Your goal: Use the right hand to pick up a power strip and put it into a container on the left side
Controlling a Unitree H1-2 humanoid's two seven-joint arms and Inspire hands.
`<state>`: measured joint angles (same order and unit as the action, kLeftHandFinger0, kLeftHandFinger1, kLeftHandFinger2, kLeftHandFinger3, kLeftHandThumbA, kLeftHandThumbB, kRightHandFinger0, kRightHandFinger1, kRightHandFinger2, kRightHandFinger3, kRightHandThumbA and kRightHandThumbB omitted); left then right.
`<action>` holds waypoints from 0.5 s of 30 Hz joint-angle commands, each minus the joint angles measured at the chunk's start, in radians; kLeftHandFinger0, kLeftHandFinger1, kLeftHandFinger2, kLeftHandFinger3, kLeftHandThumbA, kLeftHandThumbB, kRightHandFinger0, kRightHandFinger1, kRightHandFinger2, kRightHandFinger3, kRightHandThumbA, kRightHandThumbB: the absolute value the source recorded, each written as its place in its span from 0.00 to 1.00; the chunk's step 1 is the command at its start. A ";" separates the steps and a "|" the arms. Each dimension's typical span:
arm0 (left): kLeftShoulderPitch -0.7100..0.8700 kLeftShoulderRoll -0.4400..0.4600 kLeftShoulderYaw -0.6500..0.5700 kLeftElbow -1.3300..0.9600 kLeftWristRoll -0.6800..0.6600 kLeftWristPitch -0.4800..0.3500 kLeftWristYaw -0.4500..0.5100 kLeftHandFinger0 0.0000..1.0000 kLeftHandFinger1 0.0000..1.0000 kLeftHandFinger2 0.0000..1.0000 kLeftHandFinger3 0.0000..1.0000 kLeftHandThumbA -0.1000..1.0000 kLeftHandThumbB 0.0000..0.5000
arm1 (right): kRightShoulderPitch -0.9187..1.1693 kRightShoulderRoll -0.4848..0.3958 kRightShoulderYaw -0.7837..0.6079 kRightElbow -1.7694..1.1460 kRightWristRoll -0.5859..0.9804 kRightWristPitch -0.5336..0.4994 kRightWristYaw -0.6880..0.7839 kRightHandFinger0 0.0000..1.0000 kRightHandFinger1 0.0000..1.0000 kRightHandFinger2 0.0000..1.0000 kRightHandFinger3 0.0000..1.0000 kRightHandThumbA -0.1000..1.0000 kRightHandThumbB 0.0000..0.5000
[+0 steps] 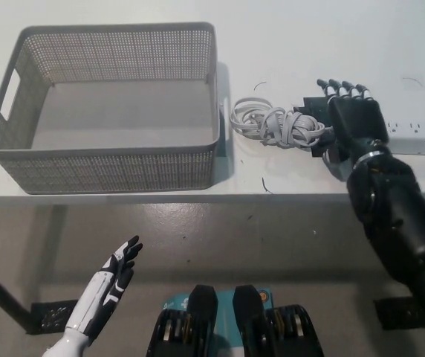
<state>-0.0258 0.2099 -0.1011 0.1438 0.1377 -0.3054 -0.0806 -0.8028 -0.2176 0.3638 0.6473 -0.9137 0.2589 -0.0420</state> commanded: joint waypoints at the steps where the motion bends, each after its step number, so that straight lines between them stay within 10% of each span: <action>1: -0.004 0.017 0.007 -0.014 0.000 -0.040 -0.008 1.00 1.00 1.00 1.00 1.00 0.22 | -0.114 0.030 -0.002 0.118 -0.004 -0.048 -0.245 1.00 1.00 1.00 1.00 1.00 0.74; 11: -0.005 0.016 0.008 -0.013 -0.004 -0.047 -0.007 1.00 1.00 1.00 1.00 1.00 0.22 | -0.251 0.080 -0.001 0.461 0.059 -0.123 -0.364 1.00 1.00 1.00 1.00 0.99 0.74; 15: -0.004 0.018 0.009 -0.011 -0.005 -0.056 -0.008 1.00 1.00 1.00 1.00 1.00 0.21 | -0.285 0.094 0.014 0.616 0.074 -0.215 -0.538 1.00 1.00 1.00 1.00 0.56 0.71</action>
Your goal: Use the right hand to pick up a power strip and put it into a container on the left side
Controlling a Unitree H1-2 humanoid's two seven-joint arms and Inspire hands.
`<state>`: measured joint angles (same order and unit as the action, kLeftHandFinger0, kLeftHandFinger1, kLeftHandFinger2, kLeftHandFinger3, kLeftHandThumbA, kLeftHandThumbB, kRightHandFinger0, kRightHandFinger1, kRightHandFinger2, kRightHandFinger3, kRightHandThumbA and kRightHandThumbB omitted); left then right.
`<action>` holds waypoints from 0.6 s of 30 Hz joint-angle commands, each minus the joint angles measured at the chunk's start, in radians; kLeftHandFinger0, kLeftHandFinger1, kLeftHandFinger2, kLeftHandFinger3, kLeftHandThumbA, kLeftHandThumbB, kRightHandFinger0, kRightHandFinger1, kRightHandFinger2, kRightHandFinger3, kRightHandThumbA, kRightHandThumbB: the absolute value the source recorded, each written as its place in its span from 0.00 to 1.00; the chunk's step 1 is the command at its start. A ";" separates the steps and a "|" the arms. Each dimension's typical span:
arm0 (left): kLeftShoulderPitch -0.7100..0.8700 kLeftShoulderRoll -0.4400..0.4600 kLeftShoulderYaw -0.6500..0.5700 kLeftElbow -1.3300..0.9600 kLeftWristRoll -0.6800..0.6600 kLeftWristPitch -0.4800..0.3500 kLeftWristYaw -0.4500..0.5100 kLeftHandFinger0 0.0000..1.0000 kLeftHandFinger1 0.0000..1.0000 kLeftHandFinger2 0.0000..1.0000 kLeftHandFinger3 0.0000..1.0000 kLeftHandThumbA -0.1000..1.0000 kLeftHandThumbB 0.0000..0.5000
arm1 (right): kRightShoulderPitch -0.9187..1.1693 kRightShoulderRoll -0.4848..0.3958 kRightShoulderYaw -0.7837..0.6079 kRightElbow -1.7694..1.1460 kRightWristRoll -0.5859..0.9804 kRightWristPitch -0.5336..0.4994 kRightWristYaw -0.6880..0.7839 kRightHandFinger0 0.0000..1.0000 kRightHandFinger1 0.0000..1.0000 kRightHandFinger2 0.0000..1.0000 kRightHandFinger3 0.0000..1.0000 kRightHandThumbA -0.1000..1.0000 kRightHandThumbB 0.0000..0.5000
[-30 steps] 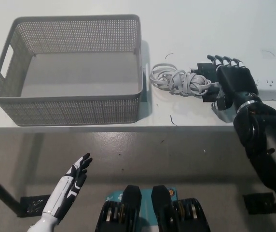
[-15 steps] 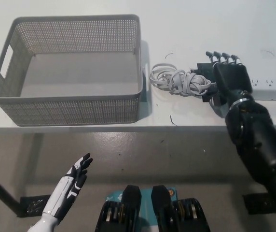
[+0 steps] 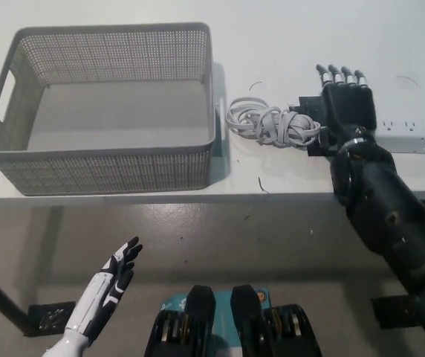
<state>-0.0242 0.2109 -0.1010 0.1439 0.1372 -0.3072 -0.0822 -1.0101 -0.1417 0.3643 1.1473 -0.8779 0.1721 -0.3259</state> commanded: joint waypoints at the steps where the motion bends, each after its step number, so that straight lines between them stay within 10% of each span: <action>1: -0.008 0.017 0.007 -0.011 -0.001 -0.054 -0.006 1.00 1.00 1.00 1.00 1.00 0.21 | -0.080 0.019 0.015 0.137 0.035 -0.150 -0.354 1.00 1.00 1.00 1.00 0.44 0.63; 2: -0.008 0.016 0.006 -0.010 -0.001 -0.053 -0.007 1.00 1.00 1.00 1.00 1.00 0.21 | -0.080 0.019 0.015 0.145 0.034 -0.168 -0.413 0.91 0.79 0.75 0.84 0.26 0.49; 3: -0.009 0.015 0.006 -0.010 -0.003 -0.052 -0.007 1.00 1.00 1.00 1.00 1.00 0.21 | -0.082 0.019 0.014 0.158 0.034 -0.193 -0.485 0.55 0.61 0.69 0.79 0.19 0.52; 4: -0.012 0.013 0.008 -0.009 -0.013 -0.049 -0.009 1.00 1.00 1.00 1.00 1.00 0.23 | -0.091 0.013 0.037 0.156 0.010 -0.243 -0.576 0.03 0.05 0.29 0.44 0.01 0.38; 6: -0.012 0.009 0.010 -0.012 -0.024 -0.042 -0.011 1.00 1.00 1.00 1.00 1.00 0.25 | -0.102 0.007 0.052 0.151 0.001 -0.285 -0.591 0.00 0.08 0.48 0.25 0.00 0.32; 8: -0.013 0.008 0.011 -0.011 -0.029 -0.040 -0.013 1.00 1.00 1.00 1.00 1.00 0.25 | -0.111 0.003 0.064 0.156 -0.006 -0.298 -0.593 0.00 0.20 0.71 0.39 0.00 0.41; 13: -0.015 0.014 0.010 -0.019 -0.019 -0.029 -0.016 1.00 1.00 1.00 1.00 1.00 0.28 | -0.127 -0.018 0.070 0.149 0.001 -0.365 -0.636 0.00 0.08 0.66 0.62 0.00 0.06; 18: -0.018 0.016 0.011 -0.013 -0.026 -0.031 -0.020 1.00 1.00 1.00 1.00 1.00 0.29 | -0.154 -0.050 0.085 0.070 -0.026 -0.380 -0.706 0.00 0.09 0.68 0.64 0.00 0.33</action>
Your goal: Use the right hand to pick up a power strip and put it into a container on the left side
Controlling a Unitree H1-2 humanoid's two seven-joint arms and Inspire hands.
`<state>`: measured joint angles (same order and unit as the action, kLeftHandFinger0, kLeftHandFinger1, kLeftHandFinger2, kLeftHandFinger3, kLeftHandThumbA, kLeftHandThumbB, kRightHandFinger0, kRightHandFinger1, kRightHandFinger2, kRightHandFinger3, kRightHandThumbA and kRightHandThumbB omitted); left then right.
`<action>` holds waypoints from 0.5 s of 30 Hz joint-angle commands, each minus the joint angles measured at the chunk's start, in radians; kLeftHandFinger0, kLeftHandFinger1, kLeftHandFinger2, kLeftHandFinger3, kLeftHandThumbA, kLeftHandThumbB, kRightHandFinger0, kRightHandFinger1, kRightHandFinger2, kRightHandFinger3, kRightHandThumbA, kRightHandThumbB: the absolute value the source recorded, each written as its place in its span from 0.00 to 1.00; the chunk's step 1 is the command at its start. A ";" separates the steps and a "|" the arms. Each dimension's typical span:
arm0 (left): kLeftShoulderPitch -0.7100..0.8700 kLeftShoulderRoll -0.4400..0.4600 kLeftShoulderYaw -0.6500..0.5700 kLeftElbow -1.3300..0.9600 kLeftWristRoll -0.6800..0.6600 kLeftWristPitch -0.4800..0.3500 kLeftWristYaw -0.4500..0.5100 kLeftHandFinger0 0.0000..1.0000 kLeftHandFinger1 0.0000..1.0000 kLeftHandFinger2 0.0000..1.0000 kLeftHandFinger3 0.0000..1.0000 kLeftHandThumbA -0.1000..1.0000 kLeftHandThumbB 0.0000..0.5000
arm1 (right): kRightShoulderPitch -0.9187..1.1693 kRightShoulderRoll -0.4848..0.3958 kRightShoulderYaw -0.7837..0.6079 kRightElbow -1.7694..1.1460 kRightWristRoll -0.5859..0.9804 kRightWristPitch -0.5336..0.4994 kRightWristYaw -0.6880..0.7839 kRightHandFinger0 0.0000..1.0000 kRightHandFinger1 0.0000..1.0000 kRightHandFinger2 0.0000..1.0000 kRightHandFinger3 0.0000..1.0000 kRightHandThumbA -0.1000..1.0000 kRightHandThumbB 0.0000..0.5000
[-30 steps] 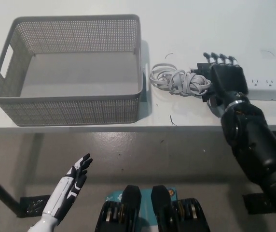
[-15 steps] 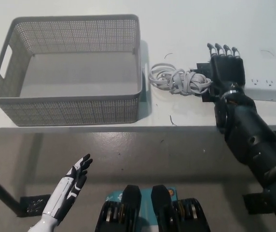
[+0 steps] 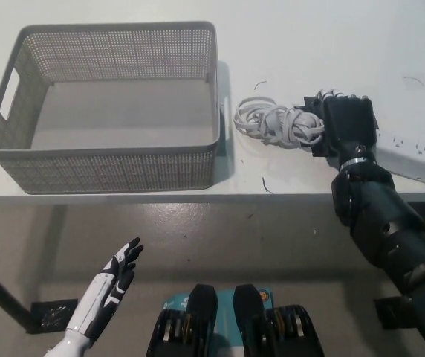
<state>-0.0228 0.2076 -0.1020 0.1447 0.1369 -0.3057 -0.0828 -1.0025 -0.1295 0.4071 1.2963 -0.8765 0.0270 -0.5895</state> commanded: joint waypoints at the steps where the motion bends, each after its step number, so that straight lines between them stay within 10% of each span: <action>1: -0.018 0.020 0.012 -0.014 -0.026 -0.032 -0.020 1.00 1.00 1.00 1.00 1.00 0.29 | -0.167 -0.064 0.039 -0.089 -0.025 -0.241 -0.447 0.00 0.08 0.66 0.63 0.00 0.33; 11: -0.016 0.013 0.010 -0.009 -0.035 -0.029 -0.023 1.00 1.00 1.00 1.00 1.00 0.29 | -0.271 -0.131 0.022 -0.295 -0.076 -0.226 -0.503 0.00 0.18 0.77 0.99 0.00 0.20; 15: -0.015 0.015 0.010 -0.016 -0.029 -0.021 -0.022 1.00 1.00 1.00 1.00 1.00 0.31 | -0.332 -0.163 0.011 -0.378 -0.099 -0.193 -0.487 0.00 0.17 0.76 0.95 0.00 0.29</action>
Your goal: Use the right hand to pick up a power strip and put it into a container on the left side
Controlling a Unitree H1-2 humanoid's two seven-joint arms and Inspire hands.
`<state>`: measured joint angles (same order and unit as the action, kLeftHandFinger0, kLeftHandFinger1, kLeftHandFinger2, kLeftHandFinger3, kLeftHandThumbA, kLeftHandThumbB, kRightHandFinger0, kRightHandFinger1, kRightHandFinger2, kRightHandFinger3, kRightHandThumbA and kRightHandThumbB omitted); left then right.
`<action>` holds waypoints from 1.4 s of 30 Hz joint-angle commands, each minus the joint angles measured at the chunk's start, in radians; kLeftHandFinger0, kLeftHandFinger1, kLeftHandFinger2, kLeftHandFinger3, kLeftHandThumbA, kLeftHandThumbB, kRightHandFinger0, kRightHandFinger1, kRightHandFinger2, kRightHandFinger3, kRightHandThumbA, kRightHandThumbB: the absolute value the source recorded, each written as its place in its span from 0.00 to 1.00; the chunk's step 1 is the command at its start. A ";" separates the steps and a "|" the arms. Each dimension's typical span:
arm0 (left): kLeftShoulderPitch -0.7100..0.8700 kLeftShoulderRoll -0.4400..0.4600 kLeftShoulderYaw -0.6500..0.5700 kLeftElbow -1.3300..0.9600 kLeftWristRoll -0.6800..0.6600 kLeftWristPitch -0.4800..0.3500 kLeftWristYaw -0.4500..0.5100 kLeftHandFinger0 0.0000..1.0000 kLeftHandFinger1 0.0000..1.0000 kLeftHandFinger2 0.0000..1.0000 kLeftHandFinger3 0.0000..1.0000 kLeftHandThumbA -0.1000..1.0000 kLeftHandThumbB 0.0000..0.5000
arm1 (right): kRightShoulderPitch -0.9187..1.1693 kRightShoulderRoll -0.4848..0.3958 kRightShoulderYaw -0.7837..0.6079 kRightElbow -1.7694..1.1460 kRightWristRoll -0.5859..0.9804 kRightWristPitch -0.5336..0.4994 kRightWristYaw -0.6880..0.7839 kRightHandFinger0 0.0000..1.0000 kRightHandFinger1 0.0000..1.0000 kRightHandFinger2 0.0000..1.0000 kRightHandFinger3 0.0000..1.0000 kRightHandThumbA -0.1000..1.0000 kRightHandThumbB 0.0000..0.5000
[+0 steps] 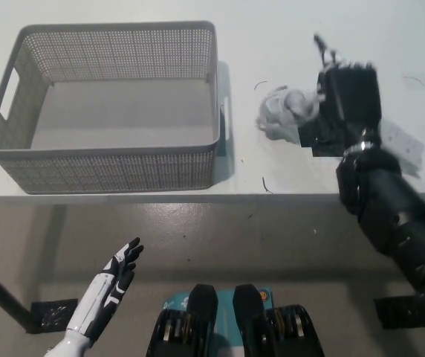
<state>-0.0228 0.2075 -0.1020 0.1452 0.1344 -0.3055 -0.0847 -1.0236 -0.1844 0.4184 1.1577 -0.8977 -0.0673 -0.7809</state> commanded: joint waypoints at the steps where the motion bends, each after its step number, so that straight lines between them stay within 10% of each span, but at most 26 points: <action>1: -0.015 0.015 0.009 -0.016 -0.025 -0.021 -0.020 1.00 1.00 1.00 1.00 1.00 0.31 | -0.316 -0.111 0.000 -0.249 -0.081 -0.092 -0.293 0.00 0.17 0.76 0.95 0.00 0.29; 4: -0.014 0.015 0.009 -0.018 -0.025 -0.021 -0.021 1.00 1.00 1.00 1.00 1.00 0.30 | -0.348 -0.127 -0.005 -0.292 -0.076 -0.107 -0.261 0.00 0.14 0.73 0.92 0.00 0.43; 20: -0.020 0.018 0.011 -0.026 -0.015 -0.008 -0.027 1.00 1.00 1.00 1.00 1.00 0.30 | -0.518 -0.024 0.034 -0.246 -0.073 -0.121 -0.198 0.00 0.00 0.53 0.54 0.00 0.34; 22: -0.023 0.020 0.010 -0.023 -0.012 -0.014 -0.027 1.00 1.00 1.00 1.00 1.00 0.30 | -0.539 0.006 0.048 -0.215 -0.072 -0.117 -0.187 0.00 0.00 0.50 0.50 0.00 0.44; 23: -0.023 0.021 0.010 -0.023 -0.010 -0.015 -0.027 1.00 1.00 1.00 1.00 1.00 0.30 | -0.543 0.016 0.048 -0.211 -0.064 -0.123 -0.172 0.00 0.00 0.52 0.65 0.00 0.56; 24: -0.023 0.022 0.010 -0.023 -0.009 -0.017 -0.027 1.00 1.00 1.00 1.00 1.00 0.30 | -0.548 0.027 0.049 -0.206 -0.053 -0.130 -0.156 0.00 0.00 0.42 0.64 0.00 0.55; 25: -0.024 0.023 0.009 -0.022 -0.014 -0.023 -0.030 1.00 1.00 1.00 1.00 1.00 0.31 | -0.567 0.057 0.061 -0.168 -0.050 -0.148 -0.174 0.00 0.00 0.22 0.41 0.00 0.60; 28: -0.022 0.024 0.007 -0.024 -0.014 -0.032 -0.032 1.00 1.00 1.00 1.00 1.00 0.31 | -0.603 0.110 0.090 -0.100 -0.061 -0.133 -0.188 0.00 0.00 0.37 0.24 0.00 0.42; 33: -0.026 0.027 0.008 -0.027 -0.008 -0.028 -0.031 1.00 1.00 1.00 1.00 1.00 0.35 | -0.664 0.190 0.152 0.005 -0.075 -0.167 -0.213 0.00 0.00 0.58 0.43 0.00 0.45; 42: -0.029 0.031 0.002 -0.034 0.006 -0.022 -0.030 1.00 1.00 1.00 1.00 1.00 0.35 | -0.749 0.317 0.206 0.146 -0.051 -0.165 -0.146 0.00 0.00 0.15 0.28 0.00 0.50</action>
<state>-0.0333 0.2150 -0.1025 0.1447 0.1308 -0.3036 -0.1007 -1.5548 0.0788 0.6166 1.2701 -0.9641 -0.2082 -0.8931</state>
